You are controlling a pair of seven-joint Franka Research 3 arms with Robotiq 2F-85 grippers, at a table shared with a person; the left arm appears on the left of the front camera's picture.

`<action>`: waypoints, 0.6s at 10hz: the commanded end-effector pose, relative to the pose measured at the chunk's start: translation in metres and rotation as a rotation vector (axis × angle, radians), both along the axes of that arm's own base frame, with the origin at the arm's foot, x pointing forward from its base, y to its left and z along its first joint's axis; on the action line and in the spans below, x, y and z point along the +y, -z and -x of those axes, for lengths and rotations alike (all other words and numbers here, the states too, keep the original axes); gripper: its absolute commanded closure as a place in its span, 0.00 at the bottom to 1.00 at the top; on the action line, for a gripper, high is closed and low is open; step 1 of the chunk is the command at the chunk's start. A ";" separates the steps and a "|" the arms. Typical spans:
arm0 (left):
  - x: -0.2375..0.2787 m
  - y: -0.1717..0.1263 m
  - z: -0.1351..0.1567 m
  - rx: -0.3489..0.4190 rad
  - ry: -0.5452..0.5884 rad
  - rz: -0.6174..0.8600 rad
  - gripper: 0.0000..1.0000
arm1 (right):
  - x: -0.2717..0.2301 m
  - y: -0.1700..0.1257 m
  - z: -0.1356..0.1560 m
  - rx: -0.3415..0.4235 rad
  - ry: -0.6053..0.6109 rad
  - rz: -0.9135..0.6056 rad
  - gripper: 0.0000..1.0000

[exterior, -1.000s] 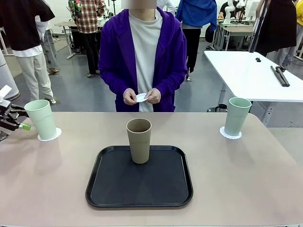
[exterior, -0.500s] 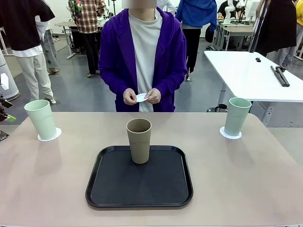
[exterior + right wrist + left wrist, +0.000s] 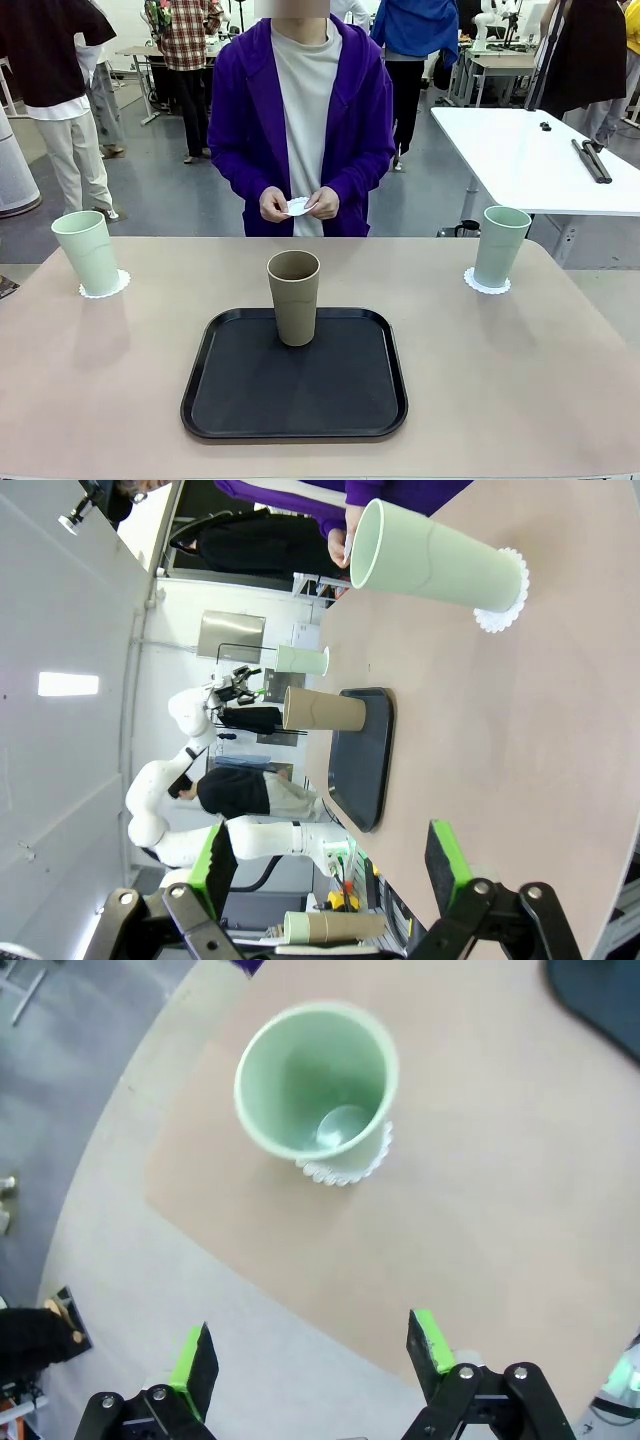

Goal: Place coasters on the table and set cups on them.
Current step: Take one Reusable plastic cup from the Flat Tray and place it on a coaster set by the human.

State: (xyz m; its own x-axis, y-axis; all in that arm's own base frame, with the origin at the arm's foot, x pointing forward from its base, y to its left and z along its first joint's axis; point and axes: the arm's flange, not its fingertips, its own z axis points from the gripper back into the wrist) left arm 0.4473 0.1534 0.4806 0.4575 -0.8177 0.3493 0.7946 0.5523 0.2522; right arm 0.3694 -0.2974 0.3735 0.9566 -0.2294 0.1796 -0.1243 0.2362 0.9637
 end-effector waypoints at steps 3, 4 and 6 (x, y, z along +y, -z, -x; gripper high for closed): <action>-0.062 -0.030 0.035 -0.045 0.025 -0.001 0.00 | 0.001 -0.001 0.001 -0.005 0.004 -0.010 0.00; -0.070 -0.030 0.035 -0.042 0.022 -0.026 0.00 | 0.001 -0.001 0.001 -0.005 0.004 -0.010 0.00; -0.075 -0.028 0.033 -0.030 0.006 0.001 0.00 | 0.001 -0.001 0.001 -0.005 0.004 -0.010 0.00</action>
State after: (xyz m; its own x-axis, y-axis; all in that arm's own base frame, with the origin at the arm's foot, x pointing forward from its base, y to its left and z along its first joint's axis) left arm 0.4138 0.0780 0.5129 0.4134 -0.8342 0.3650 0.8055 0.5220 0.2805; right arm 0.3694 -0.2975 0.3735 0.9566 -0.2294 0.1797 -0.1243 0.2362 0.9637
